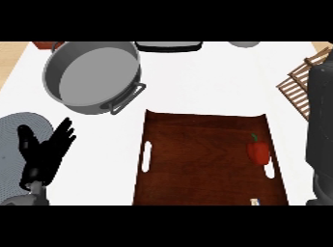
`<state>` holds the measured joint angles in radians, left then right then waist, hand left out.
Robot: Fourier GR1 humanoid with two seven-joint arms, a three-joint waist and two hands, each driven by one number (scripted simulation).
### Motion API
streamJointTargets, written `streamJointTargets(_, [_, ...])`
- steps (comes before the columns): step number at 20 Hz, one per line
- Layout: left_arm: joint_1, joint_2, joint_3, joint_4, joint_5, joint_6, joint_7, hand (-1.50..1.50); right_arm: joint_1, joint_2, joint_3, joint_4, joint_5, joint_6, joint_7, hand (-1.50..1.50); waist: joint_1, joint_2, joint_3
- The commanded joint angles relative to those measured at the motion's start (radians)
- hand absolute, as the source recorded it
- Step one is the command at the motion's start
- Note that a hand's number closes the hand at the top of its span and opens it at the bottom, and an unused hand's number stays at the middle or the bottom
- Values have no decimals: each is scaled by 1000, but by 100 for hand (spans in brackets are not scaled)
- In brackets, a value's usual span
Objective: Pick the cupcake from the tray and place it in the tiered shelf
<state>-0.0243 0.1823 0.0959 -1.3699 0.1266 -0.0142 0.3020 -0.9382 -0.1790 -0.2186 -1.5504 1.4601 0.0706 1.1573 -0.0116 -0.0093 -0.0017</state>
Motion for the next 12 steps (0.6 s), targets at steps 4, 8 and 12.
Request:
streamJointTargets(4, [-15,-19,-10,45,-29,16,-34,0,-75,-134,-156,-48,-20,190,46,150,-3,5,1])
streamJointTargets(8, [-1,-3,-3,7,-18,4,-7,0,-175,-247,-234,36,-47,248,-15,150,11,6,1])
streamJointTargets(12, [-67,-13,13,98,-21,10,-38,0,-127,-300,-295,53,-102,252,-98,150,2,9,1])
